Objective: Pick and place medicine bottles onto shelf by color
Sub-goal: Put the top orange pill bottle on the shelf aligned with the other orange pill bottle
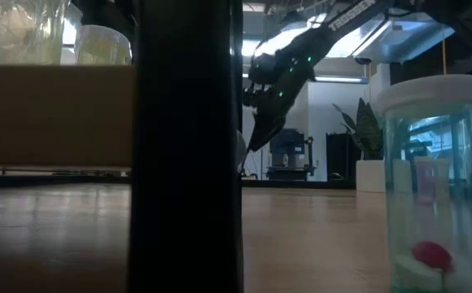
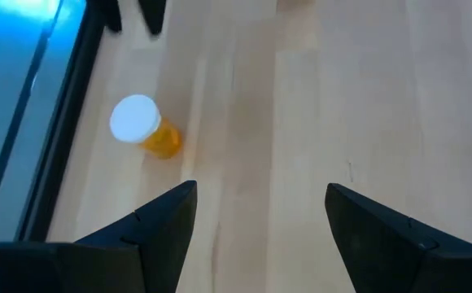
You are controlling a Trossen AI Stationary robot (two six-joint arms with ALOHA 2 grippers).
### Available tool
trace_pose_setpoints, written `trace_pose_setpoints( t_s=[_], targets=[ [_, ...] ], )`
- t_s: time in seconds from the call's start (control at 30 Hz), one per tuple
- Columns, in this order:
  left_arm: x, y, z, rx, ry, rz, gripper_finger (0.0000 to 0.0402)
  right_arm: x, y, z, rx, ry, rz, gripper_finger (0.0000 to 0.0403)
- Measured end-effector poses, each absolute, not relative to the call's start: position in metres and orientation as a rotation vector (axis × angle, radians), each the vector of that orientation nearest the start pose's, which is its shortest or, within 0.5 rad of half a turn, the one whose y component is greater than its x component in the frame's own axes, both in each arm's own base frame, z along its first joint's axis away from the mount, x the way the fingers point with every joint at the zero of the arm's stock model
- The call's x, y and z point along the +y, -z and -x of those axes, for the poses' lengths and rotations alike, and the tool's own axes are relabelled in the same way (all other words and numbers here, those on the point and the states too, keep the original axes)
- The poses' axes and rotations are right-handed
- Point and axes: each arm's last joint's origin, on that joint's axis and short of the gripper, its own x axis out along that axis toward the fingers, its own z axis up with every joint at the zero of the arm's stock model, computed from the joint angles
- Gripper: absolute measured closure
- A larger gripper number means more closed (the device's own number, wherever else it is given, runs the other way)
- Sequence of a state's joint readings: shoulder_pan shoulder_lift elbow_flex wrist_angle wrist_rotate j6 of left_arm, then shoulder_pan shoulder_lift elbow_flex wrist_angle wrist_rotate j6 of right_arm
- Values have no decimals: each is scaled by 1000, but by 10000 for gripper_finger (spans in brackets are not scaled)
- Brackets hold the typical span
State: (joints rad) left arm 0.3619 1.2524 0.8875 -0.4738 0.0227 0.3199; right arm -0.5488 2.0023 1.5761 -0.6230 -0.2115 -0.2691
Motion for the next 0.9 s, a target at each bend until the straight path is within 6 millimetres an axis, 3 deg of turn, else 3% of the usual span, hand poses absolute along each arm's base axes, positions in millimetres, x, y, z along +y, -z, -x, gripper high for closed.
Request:
trace_pose_setpoints(
  t_s=[0.37, 0.6, 0.9],
  targets=[
    [111, -226, -269, 790, -250, -108, 137, -190, -276, -335, 1004, 145, -116, 205],
    [116, -219, -277, 778, -328, -95, 137, -172, -318, -305, 973, 149, -101, 205],
    [117, -217, -277, 771, -361, -24, 137, -165, -339, -293, 910, 208, -174, 205]
  ],
)
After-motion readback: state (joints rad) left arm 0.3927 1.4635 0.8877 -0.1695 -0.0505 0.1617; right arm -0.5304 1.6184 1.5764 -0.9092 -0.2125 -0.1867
